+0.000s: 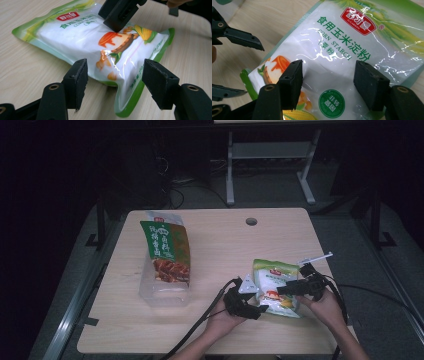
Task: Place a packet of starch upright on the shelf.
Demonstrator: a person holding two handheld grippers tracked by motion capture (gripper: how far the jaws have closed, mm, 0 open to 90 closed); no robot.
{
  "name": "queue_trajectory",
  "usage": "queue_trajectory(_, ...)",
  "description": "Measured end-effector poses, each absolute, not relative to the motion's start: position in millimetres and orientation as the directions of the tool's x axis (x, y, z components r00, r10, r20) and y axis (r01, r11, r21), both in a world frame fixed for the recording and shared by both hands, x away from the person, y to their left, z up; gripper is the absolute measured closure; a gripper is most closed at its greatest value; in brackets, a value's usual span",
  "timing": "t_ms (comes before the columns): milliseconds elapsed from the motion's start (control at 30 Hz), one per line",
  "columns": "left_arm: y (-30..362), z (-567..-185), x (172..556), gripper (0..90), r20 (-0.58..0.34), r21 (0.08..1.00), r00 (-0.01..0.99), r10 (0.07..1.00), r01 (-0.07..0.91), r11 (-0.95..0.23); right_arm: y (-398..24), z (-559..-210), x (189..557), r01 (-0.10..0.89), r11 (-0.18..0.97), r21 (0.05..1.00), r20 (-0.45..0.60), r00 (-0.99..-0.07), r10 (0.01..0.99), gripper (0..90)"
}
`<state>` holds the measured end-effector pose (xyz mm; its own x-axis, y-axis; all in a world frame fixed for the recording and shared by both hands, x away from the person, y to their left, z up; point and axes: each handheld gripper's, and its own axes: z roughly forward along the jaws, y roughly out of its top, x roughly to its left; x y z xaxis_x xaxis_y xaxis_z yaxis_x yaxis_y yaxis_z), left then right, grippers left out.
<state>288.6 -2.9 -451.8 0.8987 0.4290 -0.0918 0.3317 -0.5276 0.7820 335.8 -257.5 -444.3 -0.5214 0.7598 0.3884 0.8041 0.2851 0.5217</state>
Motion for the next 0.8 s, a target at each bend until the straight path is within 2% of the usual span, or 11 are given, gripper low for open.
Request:
queue_trajectory(67, 0, -455, 288, 35.2, -0.062, 0.763, 0.897, 0.438, 0.326, -0.559, -249, -444, 336, 0.801, 0.298, 0.519, 0.387, -0.531, 0.754, 39.2)
queue_trajectory(233, 14, -458, 291, 34.2, -0.1, 0.762, 0.883, 0.458, 0.364, -0.536, -236, -443, 337, 0.8, 0.307, 0.515, 0.388, -0.537, 0.749, 39.0)
queue_trajectory(500, 39, -454, 291, 34.2, -0.092, 0.749, 0.868, 0.487, 0.383, -0.54, -212, -443, 338, 0.784, 0.331, 0.525, 0.379, -0.563, 0.734, 39.1)
queue_trajectory(700, 42, -440, 293, 38.6, -0.113, 0.785, 0.866, 0.487, 0.378, -0.491, -209, -437, 342, 0.784, 0.367, 0.501, 0.358, -0.573, 0.737, 38.4)
queue_trajectory(800, 36, -438, 294, 43.6, -0.111, 0.781, 0.875, 0.471, 0.37, -0.502, -224, -436, 345, 0.794, 0.318, 0.518, 0.368, -0.542, 0.756, 38.1)
